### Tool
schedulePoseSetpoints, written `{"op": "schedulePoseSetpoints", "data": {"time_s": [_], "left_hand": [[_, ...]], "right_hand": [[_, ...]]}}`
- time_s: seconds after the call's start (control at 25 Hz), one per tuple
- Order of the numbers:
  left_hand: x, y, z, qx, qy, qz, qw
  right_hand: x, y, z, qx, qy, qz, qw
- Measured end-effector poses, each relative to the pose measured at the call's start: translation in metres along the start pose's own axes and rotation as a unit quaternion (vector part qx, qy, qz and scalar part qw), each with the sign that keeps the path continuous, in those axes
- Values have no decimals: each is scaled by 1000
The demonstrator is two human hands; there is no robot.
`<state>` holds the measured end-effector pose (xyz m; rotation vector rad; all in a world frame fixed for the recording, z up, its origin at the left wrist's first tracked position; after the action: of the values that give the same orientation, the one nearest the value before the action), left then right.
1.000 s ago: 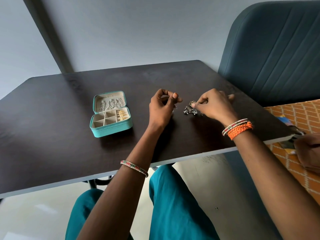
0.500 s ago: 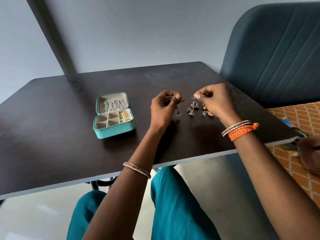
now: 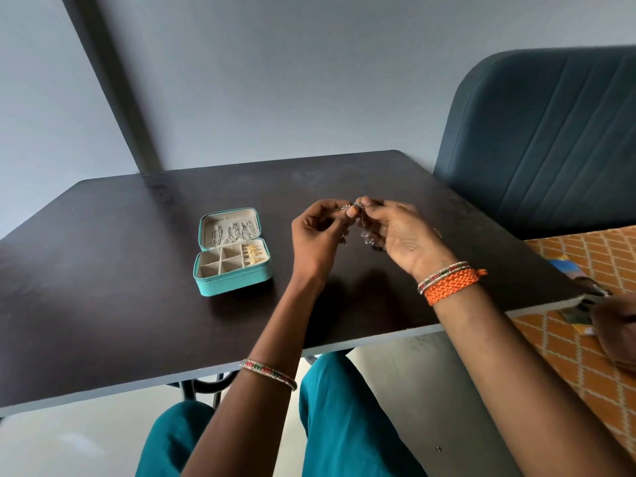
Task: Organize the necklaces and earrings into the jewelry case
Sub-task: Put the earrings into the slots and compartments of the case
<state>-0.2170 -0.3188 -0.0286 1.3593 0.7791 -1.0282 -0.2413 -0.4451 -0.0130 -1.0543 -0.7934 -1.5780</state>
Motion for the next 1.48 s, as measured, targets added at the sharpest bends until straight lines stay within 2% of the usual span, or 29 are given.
{"op": "schedulePoseSetpoints", "data": {"time_s": [0.2,0.32,0.48,0.64,0.92,1.2,1.32,1.48], "left_hand": [[-5,-8,-9,-59,46,-19,997],[-7,-10,-15,-100,46,-42,993],[-10,-14,-21,-75,14,-51,996],[-6,-17,-36,-70,-14,-79,994],[3,-10,-63,-144,93,-81,982],[32,19,-51,-125,136,-178,967],[30,32,-56,-177,204,-175,947],[32,40,-71,-209,214,-145,943]], "right_hand": [[-5,-3,8,0,-63,-77,995],[-1,-11,15,37,-106,-121,986],[4,-14,19,53,-140,-139,979],[-4,-14,26,64,-54,-79,993],[-39,-8,38,37,41,29,998],[-59,13,44,-8,76,77,994],[-61,17,44,-6,73,82,994],[-59,24,45,11,75,103,992]]}}
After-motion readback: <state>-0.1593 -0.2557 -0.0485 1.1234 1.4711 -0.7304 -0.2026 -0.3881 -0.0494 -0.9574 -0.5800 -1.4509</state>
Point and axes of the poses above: each hand's wrist, its own y-axis towards the middle knuckle, its own z-axis out of the palm, x = y × z, the point moved 4 cm from there along y, towards the middle knuckle, and after that the axes turned 9 degrees about y, right-handed, at the moved point
